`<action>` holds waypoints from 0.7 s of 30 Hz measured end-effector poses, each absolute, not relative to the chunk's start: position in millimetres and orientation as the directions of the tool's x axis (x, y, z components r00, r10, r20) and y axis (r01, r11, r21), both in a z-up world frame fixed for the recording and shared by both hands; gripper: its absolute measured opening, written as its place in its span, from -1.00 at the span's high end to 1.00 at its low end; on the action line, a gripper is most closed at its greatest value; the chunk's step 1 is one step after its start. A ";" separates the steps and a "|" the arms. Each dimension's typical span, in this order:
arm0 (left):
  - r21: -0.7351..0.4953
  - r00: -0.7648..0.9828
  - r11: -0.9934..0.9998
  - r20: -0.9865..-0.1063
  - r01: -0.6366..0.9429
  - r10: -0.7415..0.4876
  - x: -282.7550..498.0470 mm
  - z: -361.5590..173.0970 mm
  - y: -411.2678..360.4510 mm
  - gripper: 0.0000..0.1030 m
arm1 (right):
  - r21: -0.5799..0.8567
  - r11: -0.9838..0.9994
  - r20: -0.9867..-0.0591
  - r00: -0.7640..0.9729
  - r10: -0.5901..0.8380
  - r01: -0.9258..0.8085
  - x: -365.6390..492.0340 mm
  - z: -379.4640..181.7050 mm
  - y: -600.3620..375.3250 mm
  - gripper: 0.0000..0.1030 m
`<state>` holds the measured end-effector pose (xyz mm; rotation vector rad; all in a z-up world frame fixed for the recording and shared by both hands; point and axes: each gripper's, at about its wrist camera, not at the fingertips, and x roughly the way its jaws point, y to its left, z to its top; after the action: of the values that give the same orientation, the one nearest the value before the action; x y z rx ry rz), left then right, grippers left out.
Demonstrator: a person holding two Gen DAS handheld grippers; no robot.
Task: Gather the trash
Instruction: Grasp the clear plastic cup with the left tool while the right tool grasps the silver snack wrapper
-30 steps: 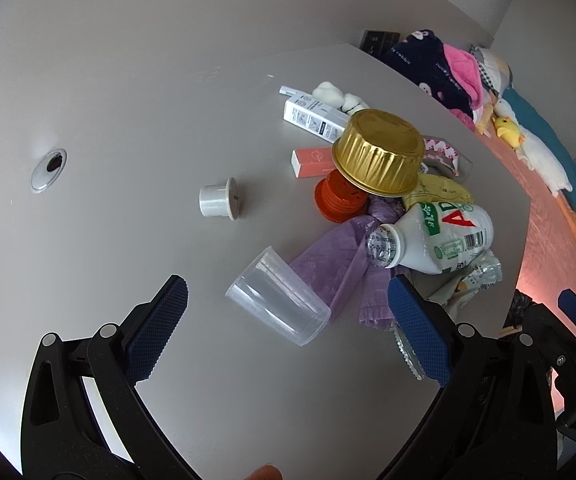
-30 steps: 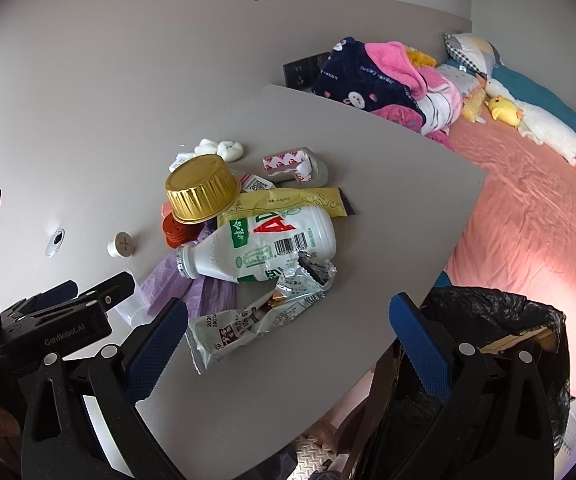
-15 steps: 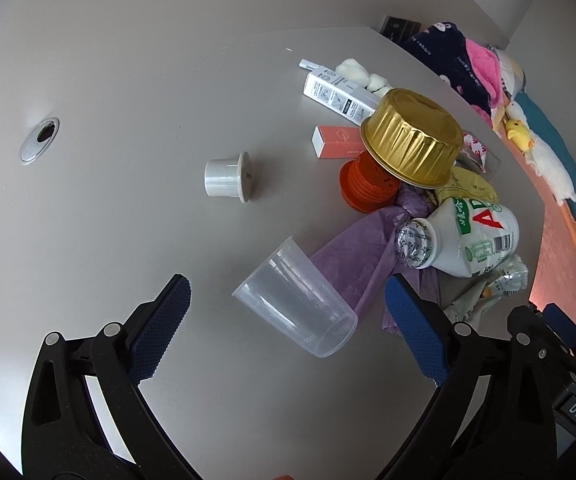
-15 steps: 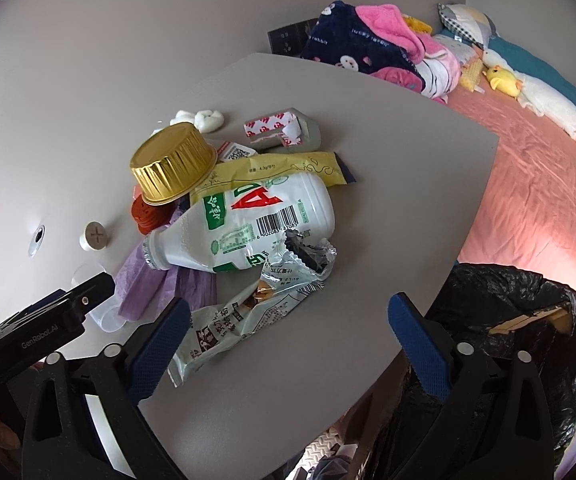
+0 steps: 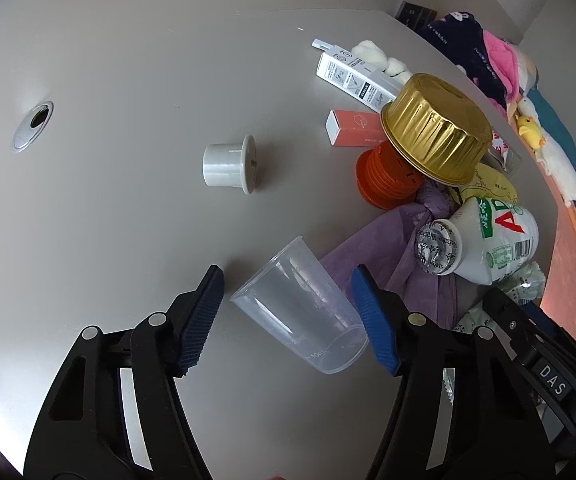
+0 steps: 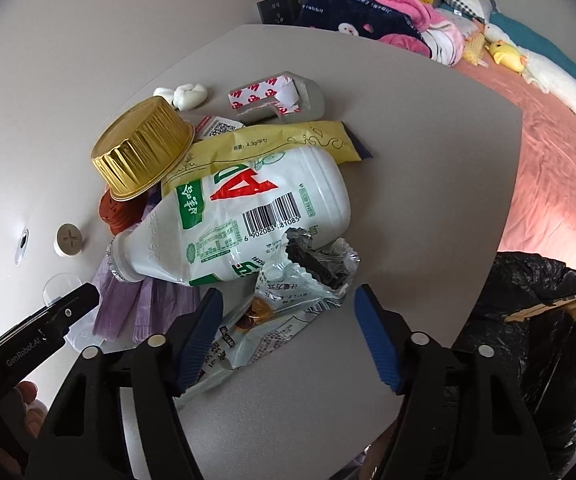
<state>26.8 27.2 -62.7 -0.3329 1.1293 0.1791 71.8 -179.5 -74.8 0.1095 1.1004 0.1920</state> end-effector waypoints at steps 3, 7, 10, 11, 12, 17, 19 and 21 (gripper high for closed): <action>-0.163 0.418 0.941 -0.908 -0.297 -0.025 25.7 -62.6 27.9 -0.25 | 0.181 0.977 -0.870 0.445 0.211 -0.109 71.9 -74.5 -176.8 -0.12; -0.165 0.417 0.940 -0.909 -0.300 -0.027 27.4 -62.2 29.8 -0.19 | 0.211 0.968 -0.864 0.437 0.249 -0.136 69.0 -73.9 -173.8 0.16; -0.159 0.424 0.944 -0.905 -0.290 -0.022 25.6 -62.0 30.6 -0.09 | 0.235 0.959 -0.860 0.426 0.280 -0.156 63.4 -73.6 -171.7 0.22; -0.160 0.422 0.944 -0.906 -0.289 -0.024 27.1 -62.0 30.4 -0.09 | 0.240 0.957 -0.859 0.423 0.287 -0.162 61.5 -73.4 -171.2 0.23; -0.160 0.420 0.944 -0.907 -0.288 -0.026 27.7 -61.8 30.5 -0.08 | 0.244 0.955 -0.859 0.421 0.293 -0.168 59.2 -73.1 -170.2 0.23; -0.184 0.432 0.945 -0.900 -0.271 -0.052 25.7 -61.2 32.5 -0.07 | 0.255 0.948 -0.846 0.432 0.314 -0.189 51.0 -66.2 -169.0 0.24; -0.204 0.439 0.941 -0.896 -0.271 -0.067 22.8 -61.2 34.4 -0.06 | 0.251 0.948 -0.837 0.447 0.314 -0.196 47.6 -60.4 -168.6 0.24; -0.226 0.441 0.936 -0.893 -0.269 -0.089 19.2 -60.5 35.9 -0.05 | 0.246 0.949 -0.831 0.461 0.311 -0.198 47.5 -55.5 -170.5 0.24</action>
<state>19.2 35.9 -60.5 -0.3614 1.1152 0.1150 47.5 -170.5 -55.5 0.1198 1.0458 0.3141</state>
